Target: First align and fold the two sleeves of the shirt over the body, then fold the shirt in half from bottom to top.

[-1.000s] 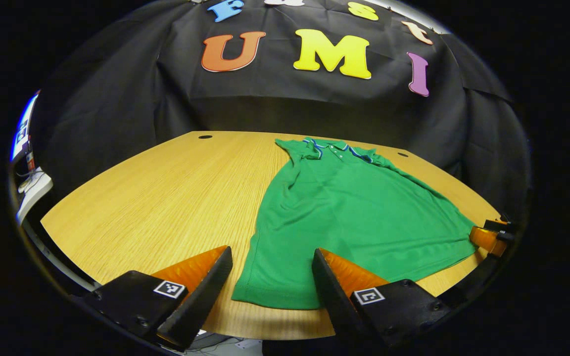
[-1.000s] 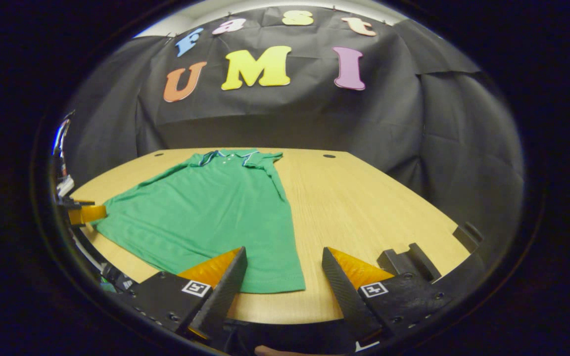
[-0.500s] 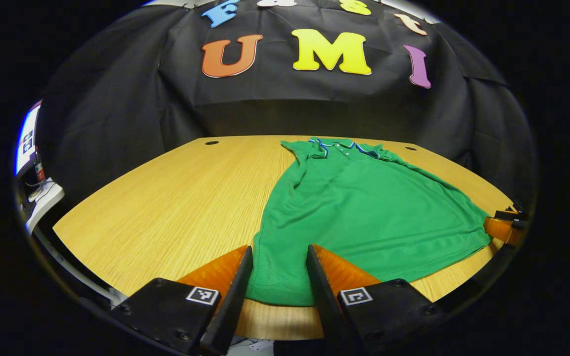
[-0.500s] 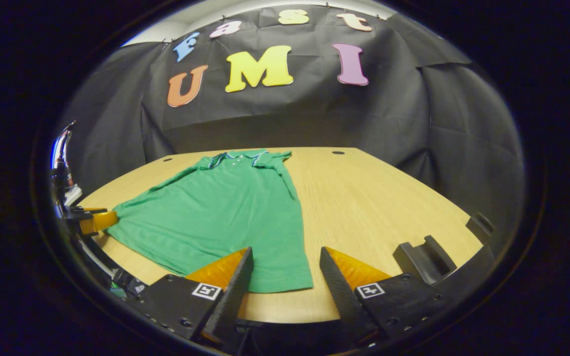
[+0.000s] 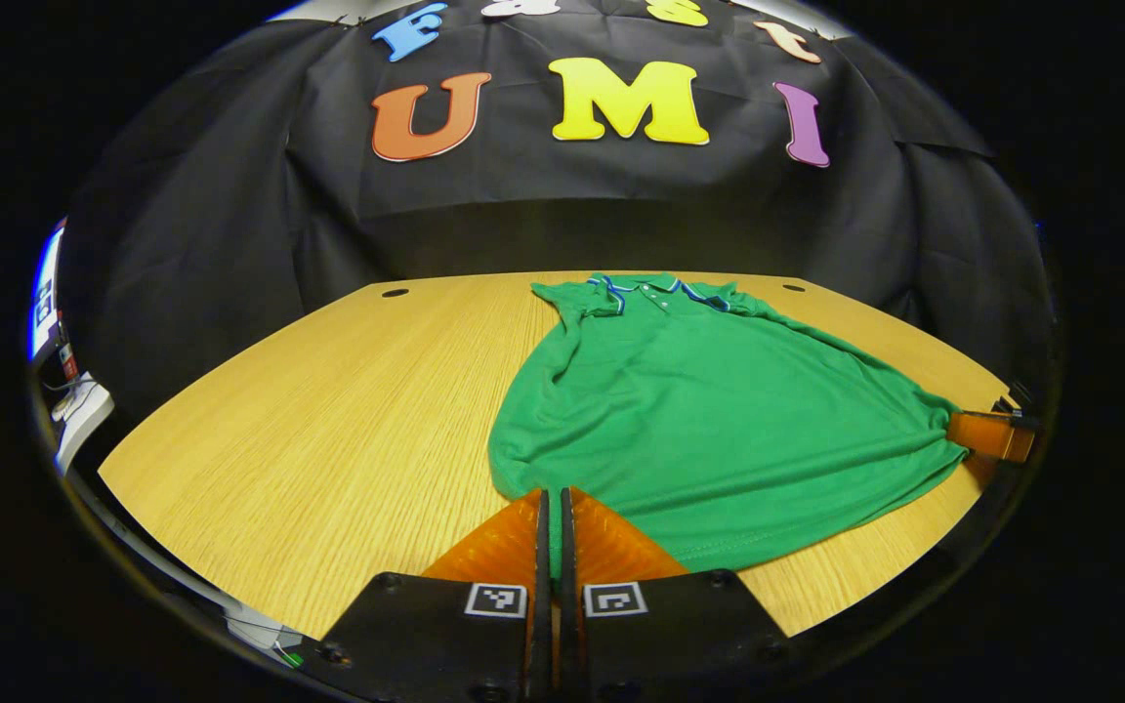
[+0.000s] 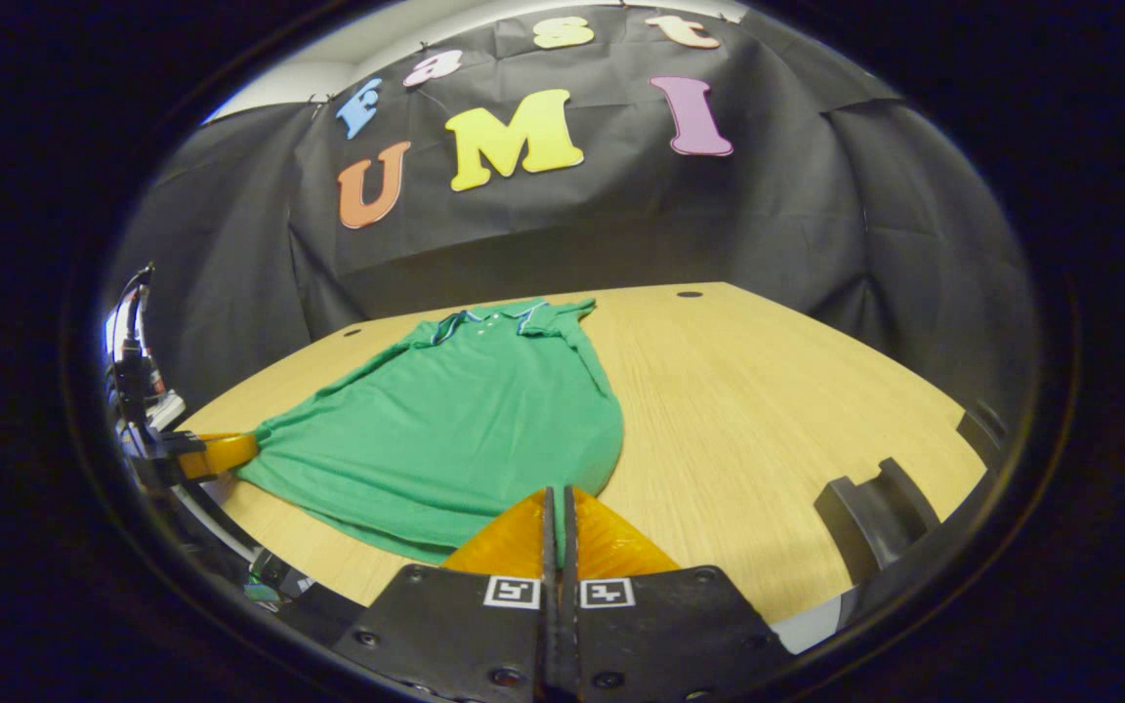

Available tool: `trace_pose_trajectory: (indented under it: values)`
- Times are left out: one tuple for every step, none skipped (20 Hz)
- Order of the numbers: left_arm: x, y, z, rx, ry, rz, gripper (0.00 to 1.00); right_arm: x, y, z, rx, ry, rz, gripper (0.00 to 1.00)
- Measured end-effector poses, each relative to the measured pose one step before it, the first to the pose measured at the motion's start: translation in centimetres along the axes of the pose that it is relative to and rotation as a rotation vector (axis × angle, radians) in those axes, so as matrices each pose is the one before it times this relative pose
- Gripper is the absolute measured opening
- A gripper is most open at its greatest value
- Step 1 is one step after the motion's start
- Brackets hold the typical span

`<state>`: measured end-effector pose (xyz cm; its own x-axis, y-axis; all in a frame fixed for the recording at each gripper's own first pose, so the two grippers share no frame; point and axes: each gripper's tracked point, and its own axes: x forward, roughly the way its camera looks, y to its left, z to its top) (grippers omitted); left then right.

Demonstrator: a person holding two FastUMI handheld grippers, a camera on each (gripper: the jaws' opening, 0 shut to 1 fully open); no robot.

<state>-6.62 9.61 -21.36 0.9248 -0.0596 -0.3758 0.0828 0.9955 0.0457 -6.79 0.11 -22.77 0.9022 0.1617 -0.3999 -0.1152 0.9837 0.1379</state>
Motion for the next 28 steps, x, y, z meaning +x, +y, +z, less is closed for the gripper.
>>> trace_pose_trajectory:
  values:
    - [0.382,-0.295,0.203,-0.01535,-0.00224,-0.00821,0.08,0.023,0.017,0.085,-0.02455,0.00328,-0.00619,0.01]
    - [0.174,-0.181,0.399,-0.00802,-0.00866,-0.00561,0.06,-0.043,-0.385,0.621,-0.02632,-0.01417,-0.01557,0.0]
    - [0.096,0.06,0.772,0.00408,-0.01842,0.00239,0.06,-0.281,-0.287,0.917,-0.01808,-0.02365,-0.00769,0.0]
    - [0.048,0.031,1.091,0.00937,-0.02823,0.00171,0.06,-0.233,-0.168,1.055,-0.00643,-0.02557,-0.00222,0.02]
    - [0.056,-0.274,1.027,0.00922,-0.02271,-0.00616,0.06,-0.003,-0.046,0.901,-0.00078,-0.01861,0.00164,0.0]
    - [0.157,-0.035,0.916,0.00463,-0.01616,0.00188,0.06,0.112,0.013,0.857,0.0021,-0.01084,0.00376,0.0]
    - [0.06,0.086,0.947,-0.00303,-0.01558,0.00189,0.06,0.218,-0.04,0.822,0.00112,-0.00866,0.00298,0.0]
    - [0.14,-0.186,0.961,-0.00466,-0.01203,-0.00364,0.05,0.318,-0.041,1.001,-0.00307,-0.00996,0.00285,0.0]
    - [0.307,-0.133,0.983,-0.00089,-0.01572,-0.00175,0.06,0.374,-0.047,1.208,-0.00565,-0.01532,0.00325,0.0]
    - [0.453,-0.076,1.269,0.00636,-0.01872,0.00087,0.06,0.474,-0.036,1.33,-0.00689,-0.01973,0.00071,0.0]
    - [0.524,0.176,1.017,0.01131,-0.01788,0.00675,0.06,0.555,-0.031,1.161,-0.00618,-0.02048,0.00242,0.0]
    - [0.63,0.2,1.154,0.00399,-0.02202,0.00926,0.06,0.775,-0.008,1.214,-0.00749,-0.01719,0.00186,0.01]
    - [0.675,-0.137,1.109,-0.00395,-0.0182,0.00002,0.06,0.865,0.151,1.105,-0.00409,-0.01727,0.00612,0.0]
    - [0.938,-0.277,1.146,-0.00661,-0.01471,-0.00729,0.05,0.961,0.147,1.184,-0.00186,-0.01503,0.00768,0.0]
    - [0.825,-0.069,0.889,-0.00459,-0.013,-0.00278,0.06,1.124,0.136,1.142,-0.00062,-0.01512,0.00803,0.0]
    - [1.032,-0.045,1.316,-0.00074,-0.01539,0.00062,0.06,1.207,-0.035,1.436,0.00366,-0.02023,0.00391,0.0]
    - [1.077,0.006,1.217,0.00393,-0.01877,0.0007,0.06,1.185,0.059,1.248,0.00238,-0.01529,0.00271,0.0]
    - [1.163,0.0,1.24,0.00154,-0.01999,0.00242,0.05,1.159,0.224,1.309,-0.00034,-0.01791,0.00769,0.0]
    - [1.194,-0.095,0.994,0.00188,-0.01207,-0.00036,0.06,1.058,0.259,1.367,-0.00038,-0.01924,0.00598,0.0]
    - [1.176,-0.06,1.097,0.00821,-0.01992,0.00127,0.05,1.23,0.069,1.354,-0.00258,-0.02082,0.00094,0.0]
    - [1.282,0.183,0.878,0.01623,-0.01428,0.00781,0.05,1.138,0.008,1.421,0.00162,-0.02779,-0.00006,0.0]
    - [1.315,0.243,0.907,0.01972,-0.01852,0.01209,0.06,1.421,0.022,1.301,0.00046,-0.02295,-0.0031,0.0]
    - [1.463,0.186,0.731,0.01265,-0.01532,0.00871,0.06,1.729,0.113,0.994,0.00074,-0.01785,-0.00543,0.0]
    - [1.588,0.004,0.438,0.00706,-0.01038,-0.00044,0.06,1.653,0.032,0.799,-0.00468,-0.0081,-0.00874,0.0]
    - [1.737,0.132,0.111,0.00025,0.0009,0.00284,0.05,1.621,-0.053,0.805,-0.00075,-0.01747,-0.01244,0.0]
    - [1.757,0.318,0.074,-0.00534,0.00302,0.00948,0.05,1.953,-0.023,0.738,0.0016,-0.01811,-0.01214,0.0]
    - [1.793,0.159,0.07,-0.0105,0.00171,0.00361,0.05,2.072,-0.192,0.281,-0.00214,-0.01046,-0.02196,0.0]
    - [1.83,0.066,0.073,-0.00838,0.00218,0.00159,0.06,2.126,-0.14,0.06,-0.00429,-0.00991,-0.0161,0.0]
